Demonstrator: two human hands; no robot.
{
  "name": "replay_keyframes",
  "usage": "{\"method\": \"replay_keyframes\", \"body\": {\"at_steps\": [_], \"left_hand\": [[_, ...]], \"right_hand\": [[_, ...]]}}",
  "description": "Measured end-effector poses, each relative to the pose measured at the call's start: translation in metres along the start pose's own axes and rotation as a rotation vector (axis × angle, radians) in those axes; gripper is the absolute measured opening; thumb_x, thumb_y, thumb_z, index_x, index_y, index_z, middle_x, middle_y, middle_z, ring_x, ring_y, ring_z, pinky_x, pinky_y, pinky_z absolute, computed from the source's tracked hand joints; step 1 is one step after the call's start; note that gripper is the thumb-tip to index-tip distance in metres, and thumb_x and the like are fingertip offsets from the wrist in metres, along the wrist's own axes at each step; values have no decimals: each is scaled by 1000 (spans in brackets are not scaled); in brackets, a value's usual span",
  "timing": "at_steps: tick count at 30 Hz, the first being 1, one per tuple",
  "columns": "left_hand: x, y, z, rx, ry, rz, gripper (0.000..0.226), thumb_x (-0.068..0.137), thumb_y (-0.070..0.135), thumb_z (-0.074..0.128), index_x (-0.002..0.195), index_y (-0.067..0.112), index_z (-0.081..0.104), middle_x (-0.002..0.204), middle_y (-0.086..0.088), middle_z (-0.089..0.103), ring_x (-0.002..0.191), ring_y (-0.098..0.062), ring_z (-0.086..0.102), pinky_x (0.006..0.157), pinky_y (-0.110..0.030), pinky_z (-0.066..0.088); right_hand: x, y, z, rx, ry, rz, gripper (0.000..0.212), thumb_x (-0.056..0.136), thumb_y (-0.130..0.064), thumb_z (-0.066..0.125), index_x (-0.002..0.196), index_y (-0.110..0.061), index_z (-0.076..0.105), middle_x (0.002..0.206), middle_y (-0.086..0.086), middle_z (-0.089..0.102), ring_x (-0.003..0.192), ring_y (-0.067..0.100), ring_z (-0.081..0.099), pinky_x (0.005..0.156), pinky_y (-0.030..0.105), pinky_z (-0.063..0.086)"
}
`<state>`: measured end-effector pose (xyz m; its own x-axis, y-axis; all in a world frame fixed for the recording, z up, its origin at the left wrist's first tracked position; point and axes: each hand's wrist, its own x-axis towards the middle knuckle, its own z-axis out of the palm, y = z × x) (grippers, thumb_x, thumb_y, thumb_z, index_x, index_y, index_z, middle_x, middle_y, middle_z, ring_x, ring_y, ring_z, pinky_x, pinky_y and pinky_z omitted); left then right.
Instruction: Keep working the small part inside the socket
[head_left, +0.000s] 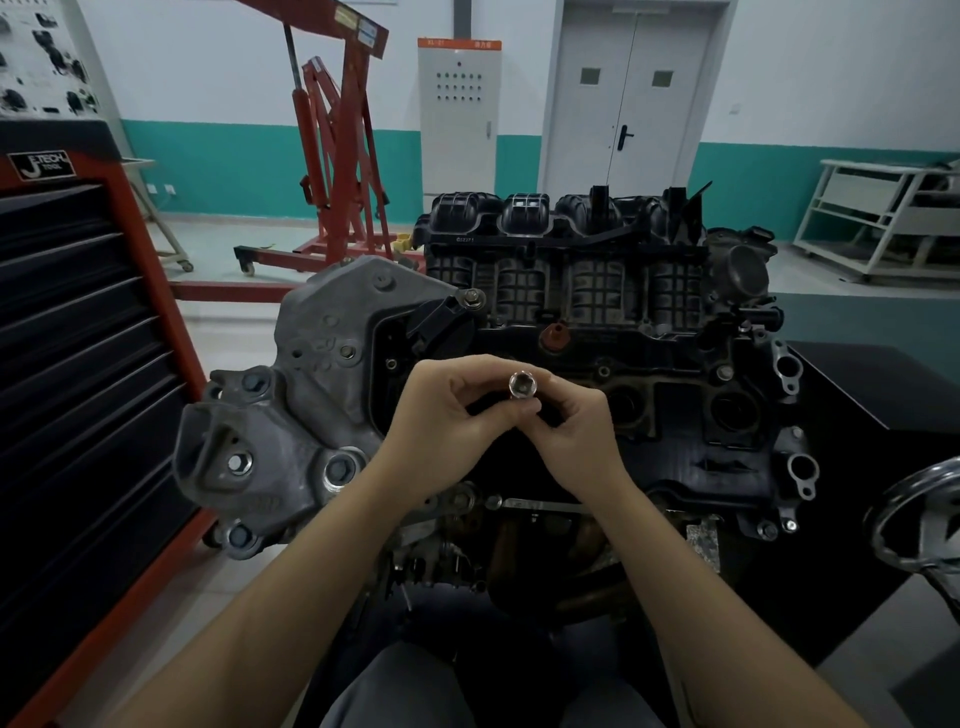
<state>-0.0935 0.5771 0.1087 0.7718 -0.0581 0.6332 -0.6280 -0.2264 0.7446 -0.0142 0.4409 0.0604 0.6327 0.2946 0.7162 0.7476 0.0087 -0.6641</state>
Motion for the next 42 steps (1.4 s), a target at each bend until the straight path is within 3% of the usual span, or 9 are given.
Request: {"method": "replay_keyframes", "body": {"at_steps": [4,9,15,19,22,28,33,37,42], "left_hand": [[0,2,1,-40,-19,2,29,79,-11,71,105,3,70,100,-13,73,100,-23,70,92,-34,53],[1,3,5,93,87,43,20,72,2,81,89,11,75,88,1,75,89,-15,71,83,-33,57],[1,3,3,-16,-14,21,30,79,-10,70,104,8,71,99,-8,73,99,-19,70,91,-33,54],[2,2,5,75,36,21,25,74,-1,79,97,8,73,94,-4,74,94,-17,70,87,-34,56],[2,2,6,122,81,37,20,73,3,81,90,10,75,89,-1,75,89,-14,71,83,-34,57],[1,2,3,-66,-73,4,31,82,-12,65,109,4,68,102,-14,72,102,-23,69,93,-33,53],[0,1,6,95,42,46,22,75,-2,79,94,7,72,92,-4,74,92,-17,70,85,-32,55],[-1,0,8,129,60,39,18,78,-3,75,94,6,74,92,-2,75,93,-15,71,87,-35,56],[0,4,6,-36,-46,9,37,82,-13,66,106,14,68,101,-5,72,100,-14,69,89,-24,51]], "right_hand": [[0,1,1,25,43,42,16,80,-2,72,95,-4,71,88,1,72,86,10,69,80,29,54],[-1,1,0,55,55,46,16,79,3,73,95,2,71,91,9,73,90,17,70,83,35,55],[0,2,-1,28,22,-2,18,84,-12,67,100,-6,70,94,3,72,91,14,69,82,30,54],[0,6,1,71,39,69,13,81,-2,71,94,-2,71,89,6,73,88,20,70,81,42,56],[0,6,1,54,30,32,15,82,-4,71,97,-3,71,93,4,73,91,16,70,82,35,55],[0,4,1,-11,38,-6,20,80,-10,68,100,-14,68,91,-14,69,87,-2,66,77,15,49],[-1,7,2,41,46,60,15,78,5,73,91,0,72,88,6,73,86,19,70,80,39,56],[-1,3,0,-1,26,-19,18,82,-4,70,100,-5,70,95,2,72,93,12,69,83,29,54],[-1,5,2,-27,42,6,22,80,-5,68,102,-11,69,91,-12,68,88,-3,66,79,16,50]]}}
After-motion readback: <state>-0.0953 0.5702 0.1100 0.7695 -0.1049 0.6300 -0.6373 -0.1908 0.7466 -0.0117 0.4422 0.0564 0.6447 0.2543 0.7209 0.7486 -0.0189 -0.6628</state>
